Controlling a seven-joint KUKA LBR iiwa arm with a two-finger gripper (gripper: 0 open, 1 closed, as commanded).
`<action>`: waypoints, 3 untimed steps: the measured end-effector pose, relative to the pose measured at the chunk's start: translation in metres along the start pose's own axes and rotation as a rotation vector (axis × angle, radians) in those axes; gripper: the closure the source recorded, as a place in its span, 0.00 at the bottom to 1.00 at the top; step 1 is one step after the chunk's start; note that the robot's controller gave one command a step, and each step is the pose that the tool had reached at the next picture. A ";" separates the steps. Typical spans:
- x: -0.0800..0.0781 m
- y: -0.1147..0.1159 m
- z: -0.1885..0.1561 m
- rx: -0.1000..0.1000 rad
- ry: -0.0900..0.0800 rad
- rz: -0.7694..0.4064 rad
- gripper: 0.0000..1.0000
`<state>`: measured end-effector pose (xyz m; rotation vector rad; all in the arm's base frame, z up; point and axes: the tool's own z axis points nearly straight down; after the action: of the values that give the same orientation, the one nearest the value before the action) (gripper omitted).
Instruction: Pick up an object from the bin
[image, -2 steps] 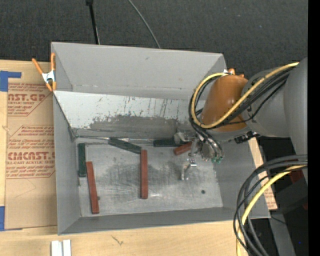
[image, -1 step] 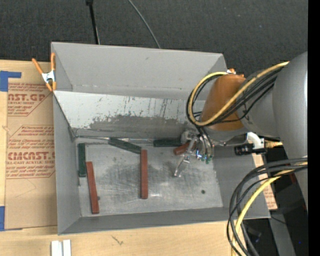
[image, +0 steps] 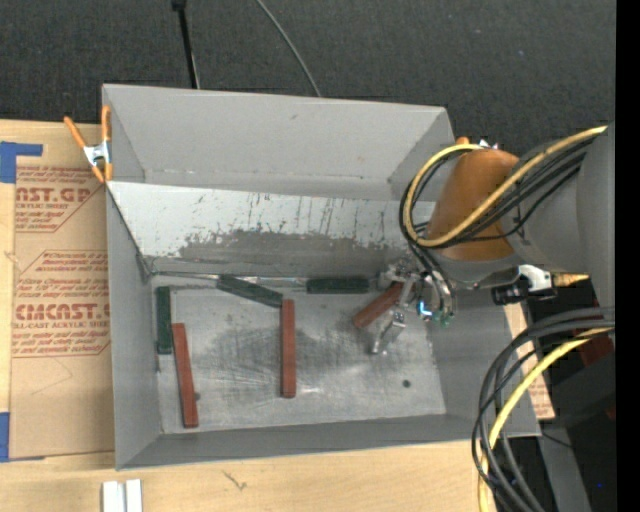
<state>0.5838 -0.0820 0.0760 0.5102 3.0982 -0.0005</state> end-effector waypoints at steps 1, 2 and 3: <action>-0.001 0.027 0.002 0.000 0.001 0.074 1.00; -0.001 0.027 0.002 0.000 0.000 0.073 1.00; 0.024 0.021 -0.065 0.001 0.006 0.078 1.00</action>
Offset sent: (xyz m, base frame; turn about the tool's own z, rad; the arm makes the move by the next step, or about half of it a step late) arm 0.0000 0.0000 0.0000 0.0000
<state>0.5676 -0.0540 0.1410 0.6318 3.0824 -0.0002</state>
